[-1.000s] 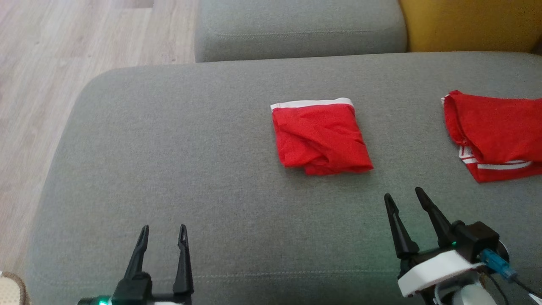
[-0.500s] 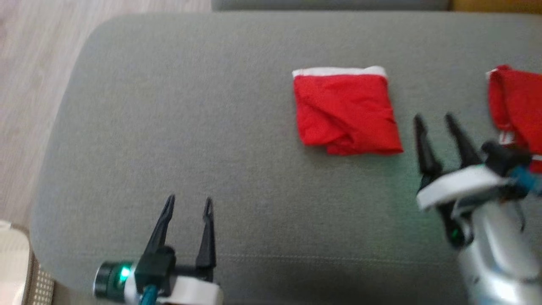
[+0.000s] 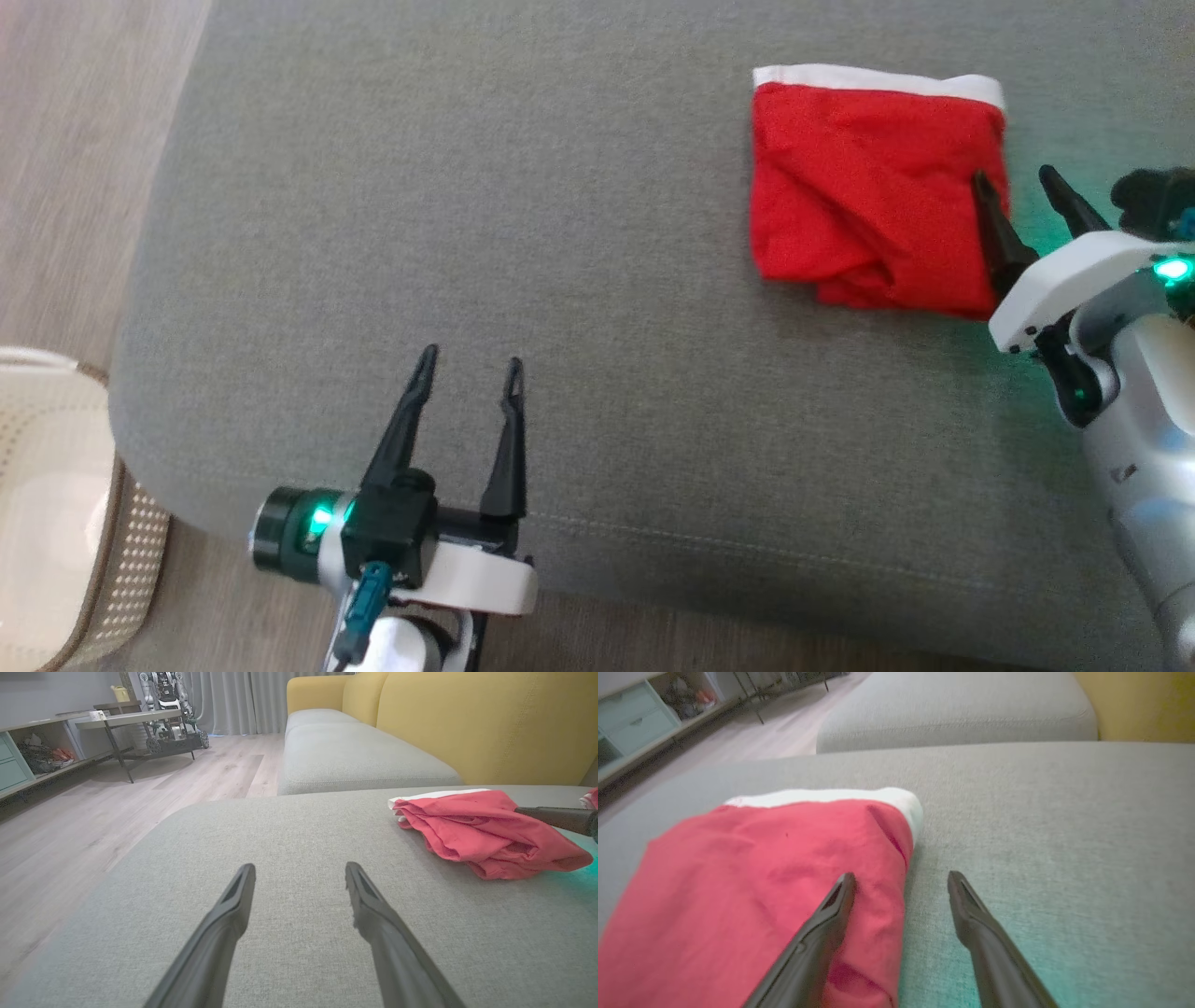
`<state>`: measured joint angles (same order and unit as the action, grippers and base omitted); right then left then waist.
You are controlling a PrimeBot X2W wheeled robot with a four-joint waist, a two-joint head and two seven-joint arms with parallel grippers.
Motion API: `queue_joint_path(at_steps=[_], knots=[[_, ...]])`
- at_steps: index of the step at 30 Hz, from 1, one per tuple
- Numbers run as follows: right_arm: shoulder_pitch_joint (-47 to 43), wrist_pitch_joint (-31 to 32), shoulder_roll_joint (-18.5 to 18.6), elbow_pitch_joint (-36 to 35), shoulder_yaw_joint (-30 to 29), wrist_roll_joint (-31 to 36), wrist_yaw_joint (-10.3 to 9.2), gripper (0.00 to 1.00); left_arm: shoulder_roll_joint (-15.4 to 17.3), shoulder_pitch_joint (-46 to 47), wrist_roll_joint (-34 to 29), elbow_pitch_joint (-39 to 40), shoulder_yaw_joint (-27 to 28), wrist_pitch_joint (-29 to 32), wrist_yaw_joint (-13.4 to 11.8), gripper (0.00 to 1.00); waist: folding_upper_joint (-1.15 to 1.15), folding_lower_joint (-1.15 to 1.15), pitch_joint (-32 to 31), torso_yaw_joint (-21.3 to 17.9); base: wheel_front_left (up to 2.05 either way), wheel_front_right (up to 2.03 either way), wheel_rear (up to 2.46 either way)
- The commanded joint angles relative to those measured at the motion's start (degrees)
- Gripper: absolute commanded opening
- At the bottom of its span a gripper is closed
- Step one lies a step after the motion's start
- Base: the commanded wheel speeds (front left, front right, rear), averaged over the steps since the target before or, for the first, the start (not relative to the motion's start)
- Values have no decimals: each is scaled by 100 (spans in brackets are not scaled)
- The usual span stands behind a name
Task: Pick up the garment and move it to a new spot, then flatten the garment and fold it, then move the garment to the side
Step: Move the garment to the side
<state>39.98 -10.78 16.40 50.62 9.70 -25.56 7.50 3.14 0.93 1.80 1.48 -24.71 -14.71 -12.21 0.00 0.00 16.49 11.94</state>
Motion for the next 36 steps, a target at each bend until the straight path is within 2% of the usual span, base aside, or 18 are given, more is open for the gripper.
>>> queue_joint_path(at_steps=[1,2,4,5,6,15,20,21,30,33,36], knots=[[166,51,113,8,254,-62,-1,100,-24,165,61,130,109,-29,-75,100,0,0,139,137,0,0,0],[228,122,141,108,372,-120,-1,83,-25,182,70,121,88,-29,-91,100,0,0,151,151,0,0,0],[327,272,172,284,555,-277,-1,39,-25,205,79,105,55,-29,-121,100,0,0,165,169,0,0,0],[359,359,174,345,642,-375,-1,9,-25,216,84,99,43,-29,-137,100,0,0,168,170,0,0,0],[385,424,183,371,745,-462,-1,0,-25,223,89,95,36,-29,-154,100,0,0,166,164,0,0,0],[590,136,666,193,1435,-761,-1,0,-25,198,16,77,82,-29,-205,100,0,0,-38,-285,0,0,0],[736,186,1228,13,1704,-708,-1,0,-19,183,-34,114,150,-29,-174,100,0,0,-126,-693,0,0,0],[800,268,1530,-31,1774,-667,-1,0,-13,201,-58,126,155,-29,-148,100,0,0,-124,-813,0,0,0],[982,607,2676,-196,1786,-511,-1,0,10,293,-113,199,200,-29,-94,100,0,0,52,-1098,0,0,0],[1070,638,2859,-148,1691,-304,-1,0,22,320,-120,222,208,-29,-77,100,0,0,120,-1159,0,0,0],[1135,663,2852,-92,1616,-101,-1,0,32,345,-127,224,206,-29,-60,100,0,0,154,-1195,0,0,0]])
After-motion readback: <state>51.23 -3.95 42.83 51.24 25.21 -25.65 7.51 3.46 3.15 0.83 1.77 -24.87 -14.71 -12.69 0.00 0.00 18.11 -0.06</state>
